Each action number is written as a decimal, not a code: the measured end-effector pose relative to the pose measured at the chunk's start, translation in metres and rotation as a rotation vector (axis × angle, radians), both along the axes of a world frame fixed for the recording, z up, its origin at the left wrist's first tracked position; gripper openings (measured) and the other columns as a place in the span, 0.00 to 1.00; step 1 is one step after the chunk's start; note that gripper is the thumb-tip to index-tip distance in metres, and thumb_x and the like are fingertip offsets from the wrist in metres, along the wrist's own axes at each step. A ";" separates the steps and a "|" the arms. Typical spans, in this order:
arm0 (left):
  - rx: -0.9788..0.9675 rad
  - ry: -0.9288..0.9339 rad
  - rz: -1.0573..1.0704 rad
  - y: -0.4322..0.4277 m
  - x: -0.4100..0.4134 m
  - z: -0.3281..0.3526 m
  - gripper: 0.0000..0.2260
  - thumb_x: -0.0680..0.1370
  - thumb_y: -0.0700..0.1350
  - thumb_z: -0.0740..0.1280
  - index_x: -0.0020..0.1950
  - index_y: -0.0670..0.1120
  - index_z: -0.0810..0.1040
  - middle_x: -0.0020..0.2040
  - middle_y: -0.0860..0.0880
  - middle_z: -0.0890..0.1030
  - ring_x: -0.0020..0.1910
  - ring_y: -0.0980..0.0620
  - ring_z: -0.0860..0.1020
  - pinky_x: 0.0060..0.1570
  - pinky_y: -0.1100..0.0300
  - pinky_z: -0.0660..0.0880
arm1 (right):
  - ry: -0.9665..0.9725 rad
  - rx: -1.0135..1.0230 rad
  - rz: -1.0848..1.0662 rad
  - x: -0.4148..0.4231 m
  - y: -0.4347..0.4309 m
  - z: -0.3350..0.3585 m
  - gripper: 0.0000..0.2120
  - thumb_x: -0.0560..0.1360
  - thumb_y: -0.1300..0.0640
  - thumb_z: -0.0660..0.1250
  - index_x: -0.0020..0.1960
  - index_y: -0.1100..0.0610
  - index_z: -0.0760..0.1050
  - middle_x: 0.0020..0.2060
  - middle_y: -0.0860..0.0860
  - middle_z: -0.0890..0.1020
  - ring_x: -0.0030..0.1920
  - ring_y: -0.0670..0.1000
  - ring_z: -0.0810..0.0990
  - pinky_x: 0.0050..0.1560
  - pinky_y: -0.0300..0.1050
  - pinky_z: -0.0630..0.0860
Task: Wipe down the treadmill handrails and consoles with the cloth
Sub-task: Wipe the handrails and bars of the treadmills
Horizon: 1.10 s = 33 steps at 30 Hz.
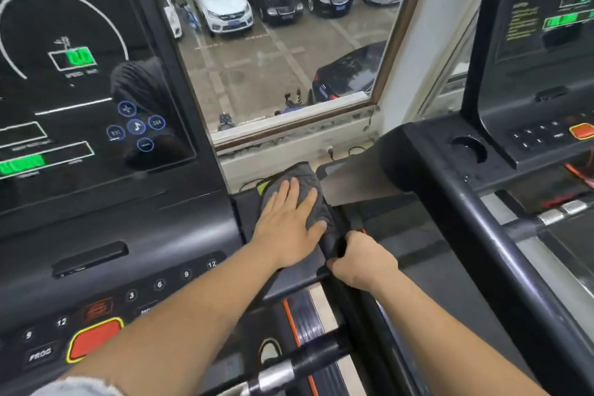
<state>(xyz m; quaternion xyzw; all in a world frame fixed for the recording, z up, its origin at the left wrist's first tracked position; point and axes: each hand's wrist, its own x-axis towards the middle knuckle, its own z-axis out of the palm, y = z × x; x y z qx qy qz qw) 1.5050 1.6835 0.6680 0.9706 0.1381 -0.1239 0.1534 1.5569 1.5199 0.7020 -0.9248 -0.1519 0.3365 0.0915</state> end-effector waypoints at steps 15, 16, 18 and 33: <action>0.201 -0.091 -0.136 -0.036 -0.117 0.003 0.29 0.76 0.60 0.61 0.73 0.46 0.76 0.75 0.43 0.73 0.74 0.44 0.72 0.76 0.48 0.61 | -0.034 -0.010 0.022 -0.010 -0.005 0.001 0.21 0.76 0.40 0.67 0.63 0.51 0.71 0.56 0.49 0.80 0.57 0.55 0.80 0.56 0.51 0.79; 0.195 -0.084 -0.115 -0.029 -0.103 0.006 0.30 0.78 0.61 0.57 0.75 0.46 0.73 0.77 0.42 0.70 0.76 0.44 0.70 0.78 0.47 0.60 | -0.034 -0.004 0.025 -0.010 -0.006 0.001 0.21 0.76 0.41 0.67 0.63 0.51 0.71 0.55 0.49 0.80 0.56 0.54 0.80 0.56 0.51 0.79; 0.166 -0.049 -0.047 -0.012 -0.068 0.010 0.32 0.82 0.61 0.50 0.82 0.47 0.60 0.83 0.43 0.56 0.82 0.44 0.56 0.81 0.47 0.50 | -0.036 0.007 0.026 -0.011 -0.007 0.002 0.21 0.76 0.41 0.68 0.63 0.51 0.72 0.55 0.49 0.81 0.56 0.55 0.81 0.57 0.52 0.79; 0.169 -0.056 -0.202 0.005 -0.098 0.013 0.30 0.81 0.63 0.55 0.80 0.51 0.64 0.82 0.47 0.61 0.81 0.48 0.60 0.80 0.49 0.48 | -0.070 -0.031 0.041 -0.015 -0.003 -0.001 0.20 0.78 0.42 0.65 0.65 0.51 0.70 0.57 0.49 0.80 0.59 0.56 0.80 0.55 0.50 0.76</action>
